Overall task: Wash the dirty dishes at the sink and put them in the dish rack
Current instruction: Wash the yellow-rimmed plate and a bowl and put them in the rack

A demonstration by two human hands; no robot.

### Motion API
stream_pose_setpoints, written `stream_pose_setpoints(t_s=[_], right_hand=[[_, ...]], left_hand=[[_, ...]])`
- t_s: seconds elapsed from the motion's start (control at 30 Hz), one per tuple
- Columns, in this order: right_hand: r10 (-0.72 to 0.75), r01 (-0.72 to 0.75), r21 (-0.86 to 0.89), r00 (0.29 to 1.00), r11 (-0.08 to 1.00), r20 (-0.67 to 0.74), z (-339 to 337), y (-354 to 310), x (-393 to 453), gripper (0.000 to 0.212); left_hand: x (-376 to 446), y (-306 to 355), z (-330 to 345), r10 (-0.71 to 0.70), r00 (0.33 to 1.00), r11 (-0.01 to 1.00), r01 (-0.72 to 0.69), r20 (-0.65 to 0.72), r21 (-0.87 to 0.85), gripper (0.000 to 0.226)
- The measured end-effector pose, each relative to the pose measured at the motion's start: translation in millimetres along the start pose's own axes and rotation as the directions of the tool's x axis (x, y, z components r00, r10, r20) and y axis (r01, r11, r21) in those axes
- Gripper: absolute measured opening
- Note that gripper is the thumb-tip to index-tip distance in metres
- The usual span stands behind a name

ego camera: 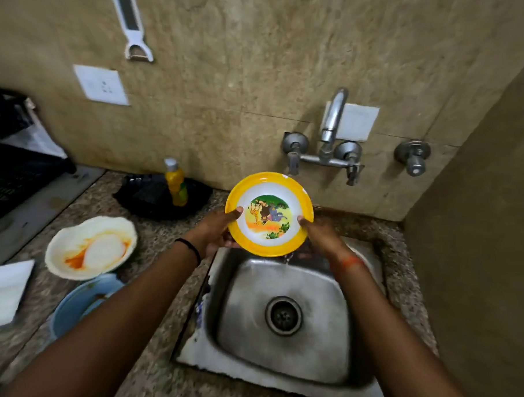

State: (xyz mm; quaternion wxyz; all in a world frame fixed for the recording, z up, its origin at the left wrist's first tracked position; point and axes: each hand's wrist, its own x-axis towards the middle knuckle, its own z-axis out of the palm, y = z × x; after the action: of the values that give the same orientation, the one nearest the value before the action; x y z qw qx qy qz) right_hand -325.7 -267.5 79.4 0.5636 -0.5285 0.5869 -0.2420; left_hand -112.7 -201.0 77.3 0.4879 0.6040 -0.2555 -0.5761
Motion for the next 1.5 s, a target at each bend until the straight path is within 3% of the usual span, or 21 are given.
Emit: stream_pose_setpoints(t_s=[0.07,0.17,0.37,0.63,0.8,0.9,0.97,1.03,1.1,1.23,1.5], right_hand=[[0.005,-0.045,0.149,0.965,0.988,0.262,15,2,-14,0.013],[-0.089,0.01,0.179,0.893,0.984,0.441,38,-9,-23,0.016],[-0.184,0.096,0.194,0.839,0.976,0.512,115,-56,-34,0.016],[-0.331,0.217,0.277,0.809,0.936,0.486,250,-141,-49,0.014],[-0.378,0.274,0.287,0.823,0.918,0.423,360,-189,-47,0.027],[-0.396,0.302,0.29,0.845,0.908,0.36,427,-221,-35,0.038],[-0.395,0.302,0.301,0.859,0.904,0.325,463,-243,-27,0.041],[-0.407,0.327,0.292,0.87,0.899,0.279,494,-267,-20,0.039],[-0.437,0.38,0.253,0.869,0.89,0.232,520,-291,-14,0.037],[-0.54,0.518,0.156,0.818,0.841,0.196,560,-328,-6,0.031],[-0.729,0.747,-0.119,0.665,0.654,0.16,640,-355,18,0.034]], left_hand=[[-16,1,-23,0.027,0.999,0.999,-0.028,-0.039,-0.037,0.025],[-39,6,-63,0.053,0.995,0.999,-0.053,-0.086,-0.004,0.033],[-89,34,-149,0.123,0.977,0.991,-0.113,-0.177,0.066,0.02],[-135,83,-283,0.301,0.862,0.95,-0.308,-0.409,0.051,0.009],[-147,106,-388,0.417,0.76,0.894,-0.246,-0.498,0.374,0.018],[-150,119,-452,0.601,0.613,0.701,-0.097,-0.513,0.706,0.019],[-150,127,-484,0.662,0.567,0.571,0.044,-0.491,0.82,0.025],[-146,136,-515,0.678,0.578,0.463,0.145,-0.455,0.875,0.031],[-141,143,-542,0.645,0.63,0.362,0.247,-0.433,0.899,0.032],[-131,155,-575,0.568,0.711,0.214,0.359,-0.414,0.909,0.028],[-116,169,-600,0.586,0.728,0.136,0.345,-0.356,0.929,0.026]])
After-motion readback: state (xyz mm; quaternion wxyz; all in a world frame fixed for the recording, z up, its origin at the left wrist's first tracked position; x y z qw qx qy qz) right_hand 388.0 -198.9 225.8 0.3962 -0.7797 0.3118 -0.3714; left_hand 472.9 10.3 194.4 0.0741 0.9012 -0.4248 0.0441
